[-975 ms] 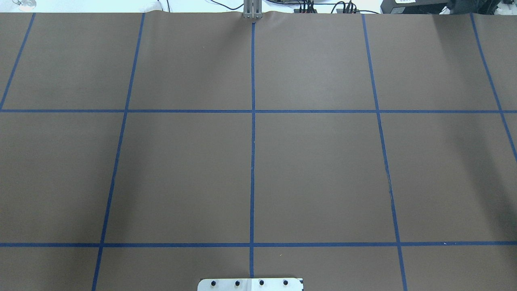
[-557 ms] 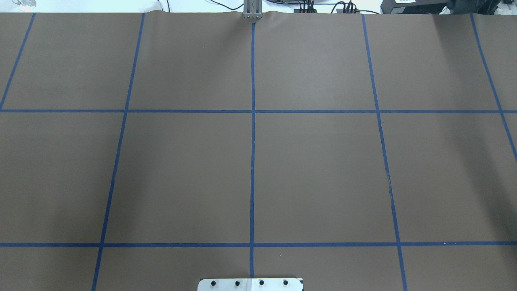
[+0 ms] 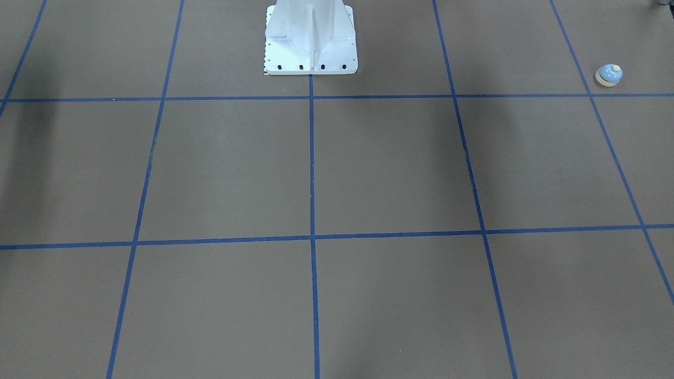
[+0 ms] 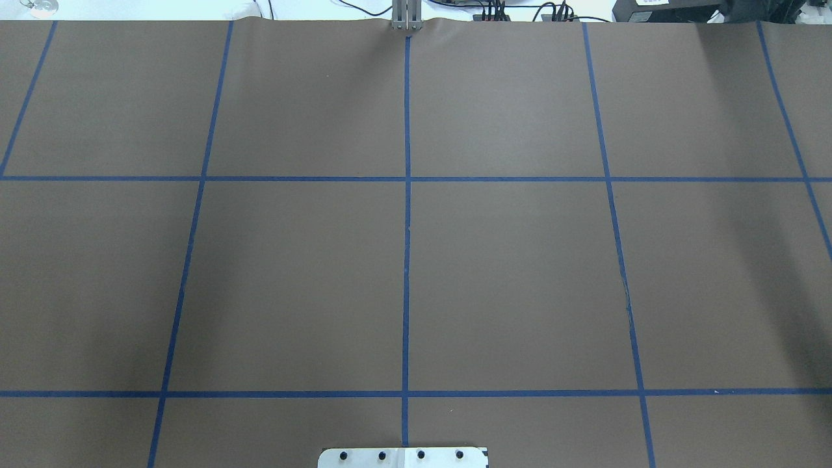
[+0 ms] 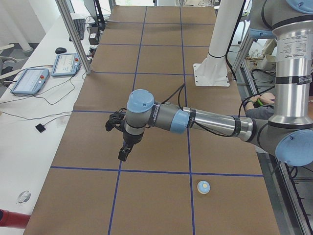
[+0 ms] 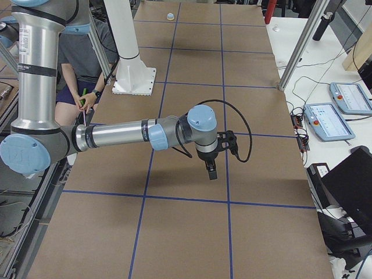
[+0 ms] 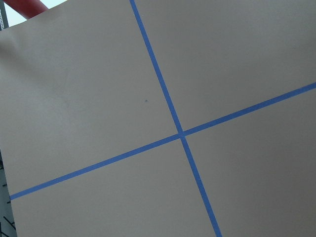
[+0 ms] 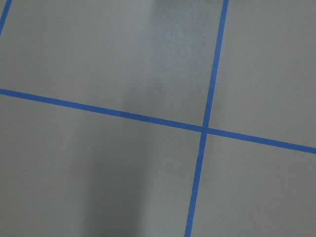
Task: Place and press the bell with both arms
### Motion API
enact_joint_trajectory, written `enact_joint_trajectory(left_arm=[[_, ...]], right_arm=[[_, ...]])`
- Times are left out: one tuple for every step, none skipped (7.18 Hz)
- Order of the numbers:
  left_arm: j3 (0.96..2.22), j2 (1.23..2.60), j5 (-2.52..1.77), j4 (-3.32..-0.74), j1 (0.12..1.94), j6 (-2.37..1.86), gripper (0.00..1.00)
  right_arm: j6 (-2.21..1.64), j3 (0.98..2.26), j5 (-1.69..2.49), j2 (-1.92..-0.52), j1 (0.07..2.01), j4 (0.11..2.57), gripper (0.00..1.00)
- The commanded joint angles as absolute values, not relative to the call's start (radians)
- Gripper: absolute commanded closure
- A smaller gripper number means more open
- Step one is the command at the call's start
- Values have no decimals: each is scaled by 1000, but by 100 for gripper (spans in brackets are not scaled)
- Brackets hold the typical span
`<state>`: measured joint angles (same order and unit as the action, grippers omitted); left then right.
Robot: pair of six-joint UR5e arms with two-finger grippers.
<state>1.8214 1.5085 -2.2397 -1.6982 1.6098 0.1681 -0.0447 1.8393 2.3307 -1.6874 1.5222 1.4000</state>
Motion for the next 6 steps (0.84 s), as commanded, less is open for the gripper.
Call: enact_joint_trajectory(left_arm=[[1825, 1510, -2244, -1797, 1608, 47, 0], [1818, 1482, -2238, -1852, 1602, 57, 0], [1818, 1448, -2237, -1912, 1586, 57, 0], [1818, 1428, -2234, -1917, 1518, 55, 0], [1797, 1422, -2235, -1913, 1458, 49, 0], [1752, 1405, -2243, -1917, 1442, 43, 0]], right_arm=[[-43, 1832, 2408, -1695, 1516, 1324, 0], [-48, 1833, 2460, -1695, 1516, 1315, 0], [-52, 1833, 2517, -1692, 1516, 1312, 0], [-54, 1833, 2537, -1692, 1516, 1309, 0], [-57, 1833, 2537, -1692, 1516, 1305, 0], [-49, 1835, 2522, -1697, 1516, 1308, 0]])
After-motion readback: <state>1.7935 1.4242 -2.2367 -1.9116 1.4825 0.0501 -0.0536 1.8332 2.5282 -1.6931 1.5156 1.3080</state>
